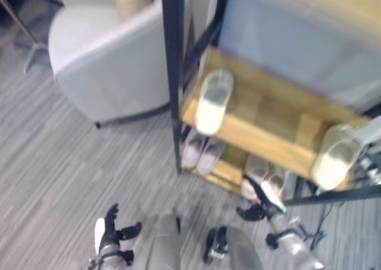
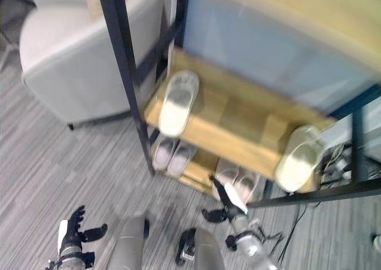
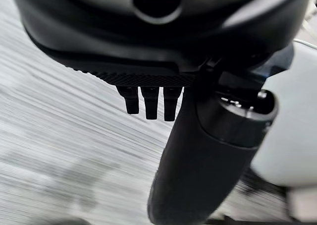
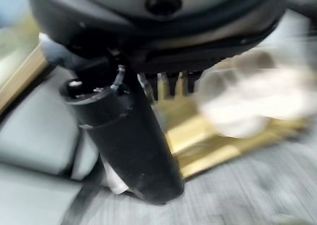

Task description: Arrange the slippers neatly on the shoe rack.

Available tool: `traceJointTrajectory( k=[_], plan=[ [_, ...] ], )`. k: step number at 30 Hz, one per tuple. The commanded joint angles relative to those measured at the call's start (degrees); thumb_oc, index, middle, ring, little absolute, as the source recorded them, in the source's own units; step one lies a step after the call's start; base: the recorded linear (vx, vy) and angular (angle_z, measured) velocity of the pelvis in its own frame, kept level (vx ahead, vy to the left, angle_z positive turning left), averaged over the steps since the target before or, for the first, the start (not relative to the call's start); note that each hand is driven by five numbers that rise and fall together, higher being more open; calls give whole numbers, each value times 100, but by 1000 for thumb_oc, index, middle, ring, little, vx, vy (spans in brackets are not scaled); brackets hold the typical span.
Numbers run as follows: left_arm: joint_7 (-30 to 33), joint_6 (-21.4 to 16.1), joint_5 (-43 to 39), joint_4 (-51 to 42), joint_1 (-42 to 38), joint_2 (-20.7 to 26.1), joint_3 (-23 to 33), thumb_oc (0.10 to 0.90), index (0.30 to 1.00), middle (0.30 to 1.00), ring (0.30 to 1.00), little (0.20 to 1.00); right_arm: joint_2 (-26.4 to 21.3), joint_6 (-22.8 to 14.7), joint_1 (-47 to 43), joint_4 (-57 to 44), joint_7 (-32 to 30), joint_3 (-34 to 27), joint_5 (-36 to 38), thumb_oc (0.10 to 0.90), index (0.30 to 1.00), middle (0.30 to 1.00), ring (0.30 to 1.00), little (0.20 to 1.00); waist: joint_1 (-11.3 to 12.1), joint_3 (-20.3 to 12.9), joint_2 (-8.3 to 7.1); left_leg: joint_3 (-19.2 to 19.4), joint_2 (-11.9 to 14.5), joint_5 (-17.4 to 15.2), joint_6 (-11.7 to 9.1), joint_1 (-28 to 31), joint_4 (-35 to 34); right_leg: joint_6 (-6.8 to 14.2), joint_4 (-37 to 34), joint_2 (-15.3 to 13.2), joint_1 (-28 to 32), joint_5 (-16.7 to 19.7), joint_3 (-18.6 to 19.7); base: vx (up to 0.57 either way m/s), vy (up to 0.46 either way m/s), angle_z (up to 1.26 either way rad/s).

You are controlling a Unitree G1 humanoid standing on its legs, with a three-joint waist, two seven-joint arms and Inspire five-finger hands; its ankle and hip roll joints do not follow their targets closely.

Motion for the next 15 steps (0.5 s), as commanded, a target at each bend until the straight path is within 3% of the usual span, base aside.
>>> traceJointTrajectory(
  k=[1,2,3,5,8,10,15],
  plan=[
    [-112,-82,314,224,-217,75,85,800,900,900,900,900,-19,-91,-168,337,-111,-555,745,800,900,900,900,900,-166,-94,216,-63,246,468,-57,581,-1070,223,-786,-294,217,967,-71,142,-4,-4],
    [-111,-83,314,225,-220,76,84,800,900,900,900,900,-18,-93,-172,341,-111,-556,746,800,900,900,900,900,-172,-96,215,-67,242,497,-55,590,-1106,223,-817,-294,226,990,-80,192,-8,-3],
    [-146,-55,455,686,-377,38,50,800,900,900,900,900,117,-27,-218,1112,-97,-587,835,800,900,900,900,900,-191,-242,292,2,209,626,-92,1040,-1599,283,-1115,-199,516,1090,-40,178,-11,-6],
    [-204,-40,800,980,-383,-123,-198,800,900,900,900,900,211,25,-276,1719,-38,-557,870,800,900,900,900,900,-201,-430,367,-26,108,710,-54,1412,-2063,359,-1479,-126,731,1266,68,202,-20,-20],
    [-289,32,815,1317,-462,-169,-184,800,900,900,900,900,281,57,-277,2035,29,-609,992,800,900,900,900,900,-218,-615,464,56,68,845,-85,1810,-2574,410,-1887,-30,983,1389,153,113,-22,-26],
    [-337,129,1535,1841,-898,-169,-659,800,900,900,900,900,288,163,-447,2671,75,-582,1078,800,900,900,900,900,-319,-822,580,193,61,1007,-104,2134,-3111,449,-2398,63,1233,1490,235,126,-42,-22],
    [-278,45,2078,1829,-975,-364,-1095,800,900,900,900,900,207,247,-380,2965,28,-317,594,800,900,900,900,900,-359,-1061,691,264,49,1317,-178,2429,-3783,531,-3418,141,1779,1759,153,46,-71,-13]
  ],
)
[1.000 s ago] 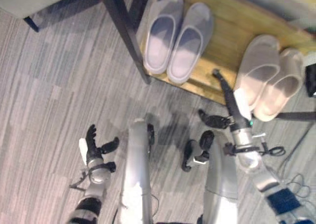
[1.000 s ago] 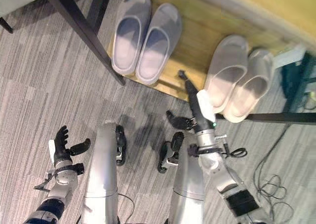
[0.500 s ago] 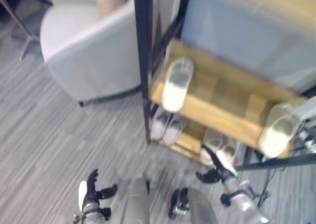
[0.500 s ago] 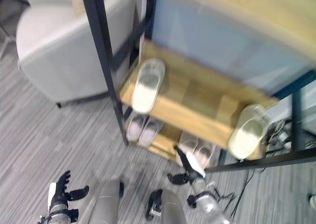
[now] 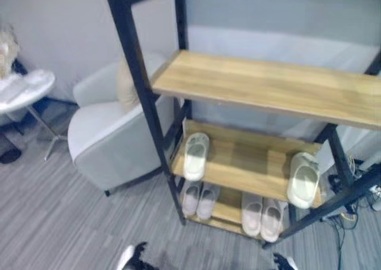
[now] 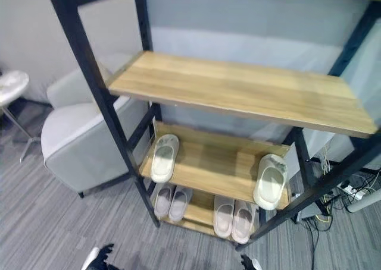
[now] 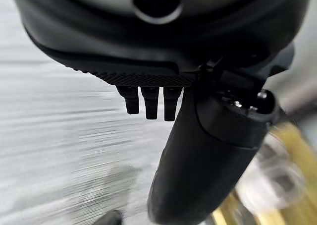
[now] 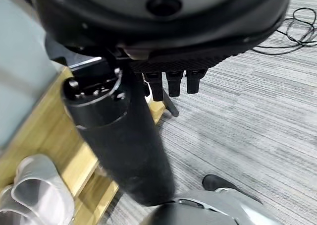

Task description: Arrange the slippers neatly on the shoe rack.

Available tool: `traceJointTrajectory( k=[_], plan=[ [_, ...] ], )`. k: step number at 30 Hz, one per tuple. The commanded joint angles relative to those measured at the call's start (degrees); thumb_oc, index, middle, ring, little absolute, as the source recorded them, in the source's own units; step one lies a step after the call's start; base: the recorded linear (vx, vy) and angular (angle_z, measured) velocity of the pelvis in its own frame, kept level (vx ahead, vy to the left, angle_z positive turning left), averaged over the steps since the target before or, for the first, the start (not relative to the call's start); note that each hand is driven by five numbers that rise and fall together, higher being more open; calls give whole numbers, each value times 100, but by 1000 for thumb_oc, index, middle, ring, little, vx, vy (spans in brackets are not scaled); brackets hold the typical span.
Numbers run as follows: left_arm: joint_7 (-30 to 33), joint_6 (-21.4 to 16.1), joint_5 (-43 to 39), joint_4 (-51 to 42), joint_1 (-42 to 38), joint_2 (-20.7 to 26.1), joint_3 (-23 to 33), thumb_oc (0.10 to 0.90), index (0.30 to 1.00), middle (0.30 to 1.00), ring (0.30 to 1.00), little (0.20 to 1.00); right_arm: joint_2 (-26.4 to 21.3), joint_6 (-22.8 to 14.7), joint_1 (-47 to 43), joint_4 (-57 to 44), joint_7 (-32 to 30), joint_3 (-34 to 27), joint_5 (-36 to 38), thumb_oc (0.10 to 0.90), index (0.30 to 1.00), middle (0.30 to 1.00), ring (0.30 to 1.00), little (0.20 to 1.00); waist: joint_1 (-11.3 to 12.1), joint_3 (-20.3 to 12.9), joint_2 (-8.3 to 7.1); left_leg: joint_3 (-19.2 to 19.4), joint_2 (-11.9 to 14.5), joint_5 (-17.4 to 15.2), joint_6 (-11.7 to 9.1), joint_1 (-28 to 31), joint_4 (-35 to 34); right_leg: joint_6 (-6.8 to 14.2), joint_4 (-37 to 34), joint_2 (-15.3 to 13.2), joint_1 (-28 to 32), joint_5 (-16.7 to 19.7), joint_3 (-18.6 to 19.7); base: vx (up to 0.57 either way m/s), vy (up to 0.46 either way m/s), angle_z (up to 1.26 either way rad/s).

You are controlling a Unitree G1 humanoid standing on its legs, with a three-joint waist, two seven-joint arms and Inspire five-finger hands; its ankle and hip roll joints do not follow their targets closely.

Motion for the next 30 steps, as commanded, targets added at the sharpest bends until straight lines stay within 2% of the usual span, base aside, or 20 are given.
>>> traceJointTrajectory(
  k=[1,5,6,7,9,11,13,15,16,17,20,22,27,30],
  plan=[
    [172,-303,350,-246,-420,75,150,800,900,900,900,900,-255,-113,-196,-61,-104,125,-277,800,900,900,900,900,30,-6,35,-212,35,-135,-161,208,-391,452,-433,-294,44,373,-79,1,-56,-1],
    [-36,-398,26,-472,-704,30,47,800,900,900,900,900,-312,-46,-259,133,-167,70,-179,800,900,900,900,900,-50,-61,86,-225,-8,-154,-229,111,-391,474,-903,-263,265,496,-191,-5,-57,2],
    [-452,-437,-264,-1925,-298,393,15,800,900,900,900,900,-380,-55,-236,86,-134,-48,-124,800,900,900,900,900,15,-21,124,-247,-37,-127,-227,63,-391,485,-988,-271,291,539,-224,-70,-16,7],
    [-404,-658,-44,-1569,-18,212,-206,800,900,900,900,900,-390,-46,-360,194,-132,7,-87,800,900,900,900,900,34,41,138,-246,-34,-116,-235,-6,-391,481,-1032,-271,249,558,-221,-85,-15,-4],
    [-610,-705,-67,-803,-1,-12,-202,800,900,900,900,900,-286,-110,-282,79,-145,111,-180,800,900,900,900,900,63,17,97,-222,-47,-165,-267,-38,-391,515,-1036,-259,225,474,-218,-25,-40,5],
    [-625,-775,-357,-847,-24,5,-101,800,900,900,900,900,-242,-114,-183,124,-156,173,-235,800,900,900,900,900,93,15,73,-209,-17,-174,-286,25,-391,515,-1036,-248,305,465,-226,48,-55,30],
    [-509,-1112,-331,-2308,268,542,-160,800,900,900,900,900,-246,-150,-104,77,-189,192,-307,800,900,900,900,900,131,61,70,-235,-15,-174,-285,59,-391,514,-1036,-246,367,474,-244,39,-39,-3],
    [-673,-1281,-567,-4019,690,1345,-10,800,900,900,900,900,-294,-195,-40,-41,-229,140,-369,800,900,900,900,900,201,127,95,-251,-8,-151,-287,42,-391,517,-1036,-240,359,497,-256,5,-15,-6],
    [-948,-1423,-857,-5310,968,1884,154,800,900,900,900,900,-318,-168,-3,-67,-258,78,-413,800,900,900,900,900,249,154,137,-243,-3,-140,-301,4,-391,531,-1036,-240,328,491,-274,-27,-23,5],
    [-986,-1387,-892,-5379,1012,1921,187,800,900,900,900,900,-306,-166,4,-70,-258,85,-416,800,900,900,900,900,246,145,124,-241,-2,-141,-301,4,-391,530,-1036,-239,326,491,-272,0,0,0],
    [-1773,-1469,-1888,-6691,1280,2260,317,800,900,900,900,900,-314,-61,30,-40,-223,40,-443,800,900,900,900,900,246,116,169,-229,32,-161,-312,-3,-391,534,-1036,-224,324,449,-268,1,-28,5],
    [-1926,-1462,-1840,-7047,1160,2416,176,800,900,900,900,900,-321,-44,29,-45,-179,71,-442,800,900,900,900,900,224,102,168,-219,40,-175,-316,15,-391,530,-1036,-211,343,439,-249,19,-45,2],
    [-2218,-1328,-2414,-7539,945,2237,60,800,900,900,900,900,-292,29,11,-65,-158,108,-454,800,900,900,900,900,176,97,171,-214,50,-182,-319,30,-391,525,-1036,-183,344,404,-249,5,-26,-3],
    [-2368,-1272,-2614,-7807,537,2074,-185,800,900,900,900,900,-261,64,25,-76,-121,158,-466,800,900,900,900,900,115,87,174,-201,68,-198,-319,59,-391,526,-1036,-176,362,389,-235,25,-42,1]
  ],
)
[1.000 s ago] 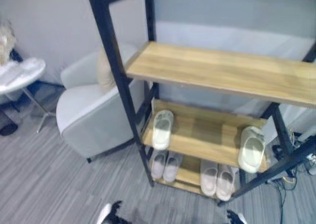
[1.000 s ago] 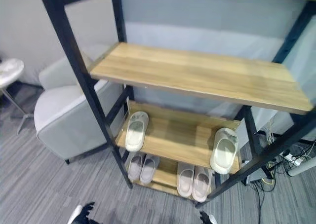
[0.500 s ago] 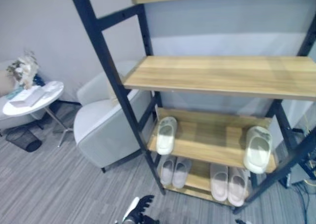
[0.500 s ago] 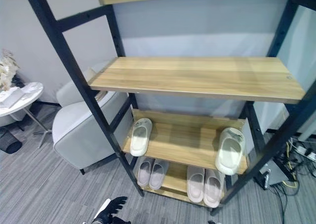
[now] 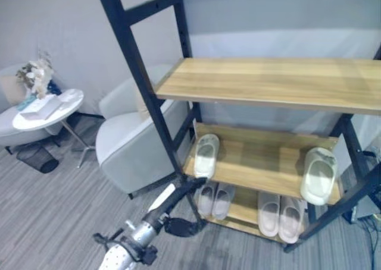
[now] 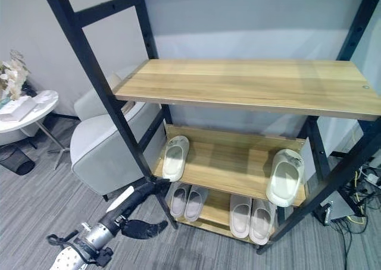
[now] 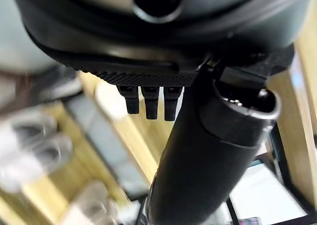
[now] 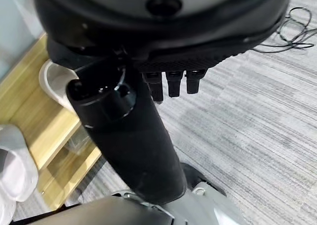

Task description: Arrange the slippers neatly on the shoe rack.

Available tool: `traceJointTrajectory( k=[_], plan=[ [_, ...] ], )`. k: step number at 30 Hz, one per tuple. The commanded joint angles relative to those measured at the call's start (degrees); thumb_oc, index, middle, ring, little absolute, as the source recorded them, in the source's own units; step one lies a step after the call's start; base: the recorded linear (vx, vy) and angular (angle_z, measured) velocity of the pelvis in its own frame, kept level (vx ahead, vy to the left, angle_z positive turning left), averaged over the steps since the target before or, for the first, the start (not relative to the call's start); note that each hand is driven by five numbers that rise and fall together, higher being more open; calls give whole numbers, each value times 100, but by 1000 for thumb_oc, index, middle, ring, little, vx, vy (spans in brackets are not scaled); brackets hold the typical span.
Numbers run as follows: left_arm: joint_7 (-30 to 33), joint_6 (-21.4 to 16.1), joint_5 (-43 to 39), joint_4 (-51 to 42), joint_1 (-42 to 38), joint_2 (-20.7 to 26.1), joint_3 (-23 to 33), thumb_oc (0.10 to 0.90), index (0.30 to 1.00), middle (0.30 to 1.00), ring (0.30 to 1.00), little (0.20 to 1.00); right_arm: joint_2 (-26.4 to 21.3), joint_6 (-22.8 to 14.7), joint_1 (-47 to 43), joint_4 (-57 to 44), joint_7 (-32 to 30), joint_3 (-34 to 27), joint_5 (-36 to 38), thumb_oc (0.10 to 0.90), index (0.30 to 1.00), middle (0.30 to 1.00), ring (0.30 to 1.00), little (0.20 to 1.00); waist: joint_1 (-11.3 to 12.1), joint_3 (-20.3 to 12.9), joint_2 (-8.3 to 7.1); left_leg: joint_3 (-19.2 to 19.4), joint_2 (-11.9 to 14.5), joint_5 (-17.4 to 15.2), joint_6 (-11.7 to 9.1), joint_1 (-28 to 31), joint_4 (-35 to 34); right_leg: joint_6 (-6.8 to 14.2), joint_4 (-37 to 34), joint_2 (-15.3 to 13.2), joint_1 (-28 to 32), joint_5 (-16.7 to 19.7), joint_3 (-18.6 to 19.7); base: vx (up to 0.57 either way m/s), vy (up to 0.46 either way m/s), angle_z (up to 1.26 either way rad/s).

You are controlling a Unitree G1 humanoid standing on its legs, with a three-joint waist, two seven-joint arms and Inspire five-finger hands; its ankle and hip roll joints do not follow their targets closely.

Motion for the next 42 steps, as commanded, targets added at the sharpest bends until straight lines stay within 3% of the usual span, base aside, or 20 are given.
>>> traceJointTrajectory(
  k=[1,8,16,17,18,20,25,29,34,42],
  plan=[
    [-60,-419,-557,-714,-1044,-29,58,800,900,900,900,900,78,-62,-406,59,-50,240,-61,800,900,900,900,900,-29,3,-270,-52,96,-583,-235,179,-38,412,37,-281,75,-278,-85,36,-55,0],
    [326,-502,-458,-1118,-2364,-455,-451,800,900,900,900,900,141,-75,-205,-98,-62,174,105,800,900,900,900,900,-224,21,-240,3,100,-599,-226,166,-38,433,37,-286,25,-242,-34,21,-20,-2],
    [1327,-514,988,-484,-3527,-516,-513,800,900,900,900,900,151,-72,-75,-229,-106,85,267,800,900,900,900,900,-429,-6,-188,90,98,-629,-224,161,-38,447,37,-277,-42,-216,62,30,-17,-9],
    [1553,-488,2252,-291,-4042,-67,-622,800,900,900,900,900,118,-148,-83,-257,-180,57,302,800,900,900,900,900,-471,-14,-133,118,93,-640,-231,158,-38,461,37,-276,-81,-206,88,22,5,-7],
    [1585,-490,2290,-278,-4055,-68,-642,800,900,900,900,900,133,-153,-94,-249,-185,51,300,800,900,900,900,900,-465,-14,-143,119,92,-638,-231,148,-38,461,37,-276,-90,-204,89,37,8,-12],
    [2010,-341,3673,102,-4992,468,-928,800,900,900,900,900,163,-152,-157,-166,-199,31,480,800,900,900,900,900,-509,-73,-72,147,76,-650,-244,122,-38,487,37,-285,-117,-194,84,64,8,-15],
    [2713,-13,4844,1025,-5496,1132,-1053,800,900,900,900,900,205,-182,-79,-113,-205,-60,620,800,900,900,900,900,-595,-75,-19,205,57,-618,-264,-4,-38,521,37,-320,-304,-105,133,47,4,-10],
    [2883,73,5070,1300,-5374,1459,-885,800,900,900,900,900,253,-223,32,-50,-214,-149,692,800,900,900,900,900,-595,-122,21,255,48,-617,-270,-43,-38,525,37,-332,-357,-98,156,38,8,-7],
    [3205,469,5296,1872,-5088,1585,-469,800,900,900,900,900,323,-251,117,-10,-239,-267,853,800,900,900,900,900,-610,-127,75,266,47,-602,-278,-105,-38,514,37,-335,-418,-80,167,34,9,-4],
    [3356,520,4806,2278,-4589,1294,76,800,900,900,900,900,304,-234,-2,-11,-281,-388,1023,800,900,900,900,900,-586,-110,140,263,49,-544,-301,-186,-38,478,37,-318,-482,-72,167,22,-10,-2]
  ],
)
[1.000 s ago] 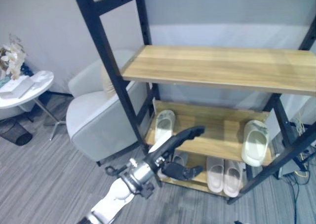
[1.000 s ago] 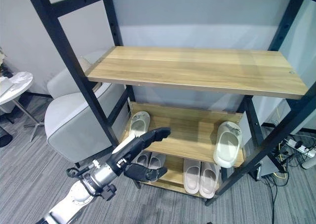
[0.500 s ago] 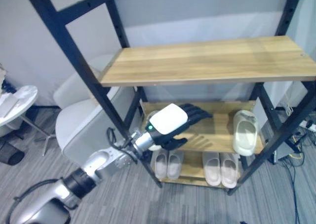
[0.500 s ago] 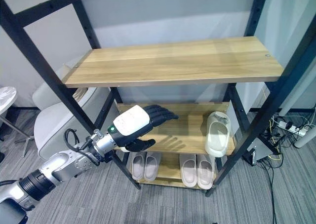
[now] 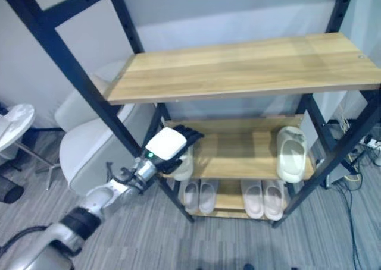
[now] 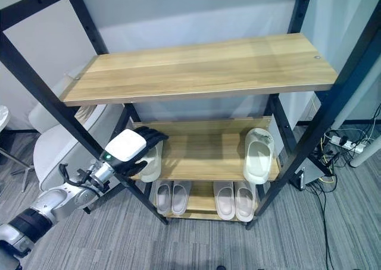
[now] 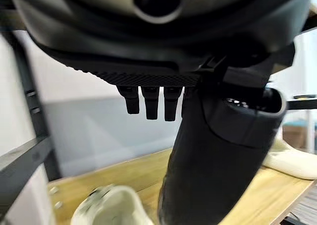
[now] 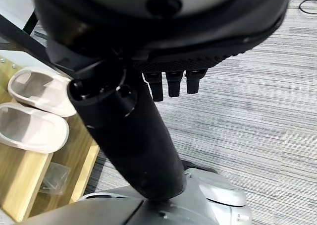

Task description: Arrange the slippers neatly on the shoe rack.

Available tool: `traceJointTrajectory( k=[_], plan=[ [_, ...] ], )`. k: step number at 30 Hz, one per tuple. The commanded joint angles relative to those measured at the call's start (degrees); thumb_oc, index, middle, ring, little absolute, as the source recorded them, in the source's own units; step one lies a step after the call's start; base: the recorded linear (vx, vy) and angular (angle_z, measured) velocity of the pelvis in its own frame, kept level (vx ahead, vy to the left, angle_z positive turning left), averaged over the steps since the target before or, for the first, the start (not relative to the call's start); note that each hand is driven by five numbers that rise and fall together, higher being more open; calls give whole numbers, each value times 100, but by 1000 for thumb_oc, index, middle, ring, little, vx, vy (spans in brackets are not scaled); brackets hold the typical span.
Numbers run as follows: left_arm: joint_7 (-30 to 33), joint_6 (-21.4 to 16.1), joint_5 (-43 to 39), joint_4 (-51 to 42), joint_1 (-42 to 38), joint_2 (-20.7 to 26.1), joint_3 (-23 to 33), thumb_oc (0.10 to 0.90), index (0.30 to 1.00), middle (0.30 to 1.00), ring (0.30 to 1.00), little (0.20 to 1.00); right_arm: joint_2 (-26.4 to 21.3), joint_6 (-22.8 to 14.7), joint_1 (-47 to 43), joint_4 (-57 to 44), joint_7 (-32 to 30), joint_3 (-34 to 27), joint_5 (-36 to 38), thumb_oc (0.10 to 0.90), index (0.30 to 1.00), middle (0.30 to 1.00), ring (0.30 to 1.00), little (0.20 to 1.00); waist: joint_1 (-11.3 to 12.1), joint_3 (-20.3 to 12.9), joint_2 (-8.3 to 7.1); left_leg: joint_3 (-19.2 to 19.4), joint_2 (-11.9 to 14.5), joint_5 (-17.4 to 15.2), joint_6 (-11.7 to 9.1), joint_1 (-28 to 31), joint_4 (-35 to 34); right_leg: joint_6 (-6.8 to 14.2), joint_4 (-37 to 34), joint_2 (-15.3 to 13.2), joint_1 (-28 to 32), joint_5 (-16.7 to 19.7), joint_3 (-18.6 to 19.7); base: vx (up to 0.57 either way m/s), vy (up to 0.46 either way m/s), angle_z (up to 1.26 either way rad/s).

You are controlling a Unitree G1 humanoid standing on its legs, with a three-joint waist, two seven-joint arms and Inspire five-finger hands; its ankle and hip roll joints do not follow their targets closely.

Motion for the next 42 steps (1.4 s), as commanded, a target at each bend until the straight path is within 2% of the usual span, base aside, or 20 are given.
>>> traceJointTrajectory(
  k=[1,9,14,18,23,32,36,42],
  plan=[
    [566,58,-446,270,-844,84,759,800,900,900,900,900,162,-162,-60,-19,-81,-52,287,800,900,900,900,900,28,-118,-139,-242,24,-501,-323,88,-34,496,38,-307,39,-233,-279,0,0,0],
    [576,10,-601,54,-985,-170,671,800,900,900,900,900,227,-123,-95,61,-136,-35,247,800,900,900,900,900,-31,-109,51,-211,29,-457,-336,-48,-34,480,38,-319,-111,-222,-280,30,-1,-1],
    [638,73,-469,36,-1138,-349,541,800,900,900,900,900,221,-119,-80,104,-158,-82,302,800,900,900,900,900,-51,-112,116,-215,29,-439,-339,-140,-34,484,38,-323,-197,-219,-275,22,-2,-3],
    [651,427,111,582,-1837,-554,-54,800,900,900,900,900,148,-186,-34,124,-145,-131,470,800,900,900,900,900,-119,-105,161,-238,27,-456,-342,-140,-34,490,38,-325,-189,-236,-300,37,-20,2],
    [933,851,429,1264,-2257,-656,-78,800,900,900,900,900,119,-252,-54,55,-106,-83,562,800,900,900,900,900,-183,-37,194,-200,4,-441,-351,-229,-34,499,38,-339,-299,-202,-269,1,-1,-1],
    [875,1068,510,1794,-2680,-578,-237,800,900,900,900,900,94,-271,-139,-15,-101,12,528,800,900,900,900,900,-232,49,213,-154,11,-416,-344,-397,-34,506,38,-330,-510,-138,-186,-21,5,-7],
    [832,1185,645,2233,-3094,-606,-548,800,900,900,900,900,48,-296,-164,-10,-66,73,508,800,900,900,900,900,-250,79,163,-115,29,-396,-344,-492,-34,511,38,-330,-620,-88,-164,0,0,0],
    [795,1254,637,2480,-3428,-608,-715,800,900,900,900,900,67,-327,-198,-21,-42,126,541,800,900,900,900,900,-246,83,79,-112,40,-370,-338,-614,-34,517,38,-311,-756,-45,-139,-10,-6,-2]
  ],
)
